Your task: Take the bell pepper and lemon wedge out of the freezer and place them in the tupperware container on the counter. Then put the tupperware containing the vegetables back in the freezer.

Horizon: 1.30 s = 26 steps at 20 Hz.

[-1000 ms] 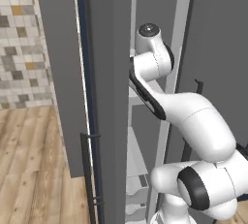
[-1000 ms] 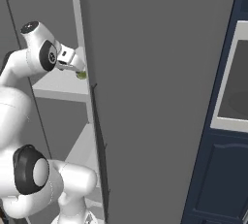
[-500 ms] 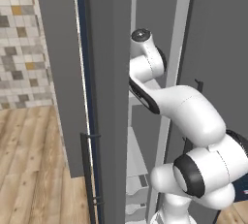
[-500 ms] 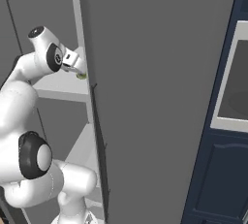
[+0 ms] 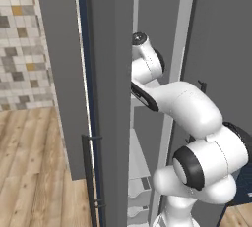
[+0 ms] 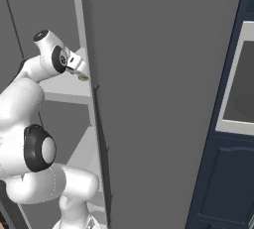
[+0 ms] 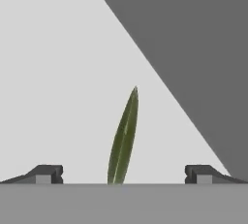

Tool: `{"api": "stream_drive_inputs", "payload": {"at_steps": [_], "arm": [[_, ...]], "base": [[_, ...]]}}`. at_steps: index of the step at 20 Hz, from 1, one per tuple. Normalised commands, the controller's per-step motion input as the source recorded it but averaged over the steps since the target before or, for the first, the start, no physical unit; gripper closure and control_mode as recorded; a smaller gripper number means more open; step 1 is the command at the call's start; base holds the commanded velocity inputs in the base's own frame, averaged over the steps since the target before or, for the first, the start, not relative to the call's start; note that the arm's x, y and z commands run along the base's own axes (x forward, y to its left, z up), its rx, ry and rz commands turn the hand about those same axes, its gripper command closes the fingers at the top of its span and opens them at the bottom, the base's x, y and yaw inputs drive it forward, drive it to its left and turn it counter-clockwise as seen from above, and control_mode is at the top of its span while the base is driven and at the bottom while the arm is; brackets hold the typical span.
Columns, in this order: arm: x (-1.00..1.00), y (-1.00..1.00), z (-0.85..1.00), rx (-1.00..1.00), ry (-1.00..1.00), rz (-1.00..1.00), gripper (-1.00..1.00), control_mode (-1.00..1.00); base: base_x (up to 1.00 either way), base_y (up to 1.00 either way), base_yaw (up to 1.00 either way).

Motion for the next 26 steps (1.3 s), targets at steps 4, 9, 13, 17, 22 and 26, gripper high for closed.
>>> {"api": "stream_drive_inputs", "payload": {"at_steps": [4, 9, 13, 17, 22, 26], "arm": [[0.31, 0.00, -0.20, 0.00, 0.00, -0.06, -1.00, -1.00], [0.25, 0.00, -0.18, 0.00, 0.00, -0.05, -1.00, -1.00], [0.20, -0.01, -0.23, 0.00, 0.01, -0.05, -1.00, -1.00], [0.16, 0.00, -0.35, 0.00, 0.05, -0.05, 1.00, -1.00], [0.04, -0.02, -0.52, 0.00, 0.06, -0.03, 1.00, -1.00], [-0.06, -0.02, -0.53, 0.01, 0.01, -0.01, 1.00, -1.00]], "base": [[0.00, 0.00, 0.00], [0.00, 0.00, 0.00], [0.00, 0.00, 0.00], [0.00, 0.00, 0.00], [0.00, 0.00, 0.00], [0.00, 0.00, 0.00]]}}
